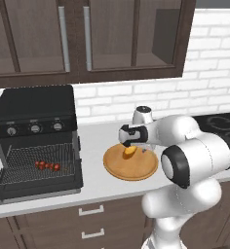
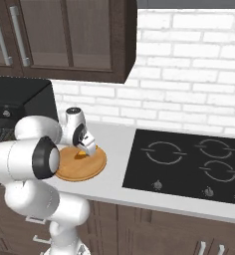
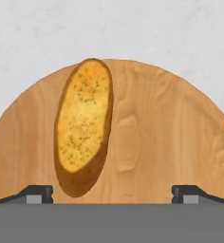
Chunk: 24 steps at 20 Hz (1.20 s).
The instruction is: Pick up the kebab skewer and baguette bread, and place them inside the toaster oven. Close the toaster oven door and start by setting the timer.
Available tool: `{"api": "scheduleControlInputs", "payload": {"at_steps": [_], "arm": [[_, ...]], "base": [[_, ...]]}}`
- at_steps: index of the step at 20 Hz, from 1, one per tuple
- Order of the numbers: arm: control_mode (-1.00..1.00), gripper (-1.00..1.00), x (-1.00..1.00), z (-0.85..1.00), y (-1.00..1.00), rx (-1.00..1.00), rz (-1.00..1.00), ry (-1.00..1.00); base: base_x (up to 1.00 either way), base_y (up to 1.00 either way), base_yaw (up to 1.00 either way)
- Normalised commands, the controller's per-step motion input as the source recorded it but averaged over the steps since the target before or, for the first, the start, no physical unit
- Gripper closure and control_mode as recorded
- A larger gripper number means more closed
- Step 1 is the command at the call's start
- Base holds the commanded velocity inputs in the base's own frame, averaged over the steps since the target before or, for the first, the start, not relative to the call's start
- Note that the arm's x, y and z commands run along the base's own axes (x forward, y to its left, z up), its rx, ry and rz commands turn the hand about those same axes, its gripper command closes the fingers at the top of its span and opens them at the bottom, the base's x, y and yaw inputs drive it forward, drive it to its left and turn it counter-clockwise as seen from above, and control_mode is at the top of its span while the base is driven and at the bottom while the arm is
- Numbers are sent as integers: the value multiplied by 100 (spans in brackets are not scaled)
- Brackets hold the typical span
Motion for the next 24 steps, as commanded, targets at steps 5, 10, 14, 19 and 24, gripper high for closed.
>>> {"api": "scheduleControlInputs", "payload": {"at_steps": [5, 10, 14, 19, 24], "arm": [[-100, -100, 31, -35, 0, -2, 0, 0], [-100, -100, 33, -31, 1, 0, 0, 0], [-100, -100, 28, -24, 5, 0, 0, -2], [-100, -100, 15, -22, 8, 0, 0, -4], [-100, -100, 1, -29, 7, -1, 0, -6]], "base": [[0, 0, 0], [0, 0, 0], [0, 0, 0], [0, 0, 0], [0, 0, 0]]}}
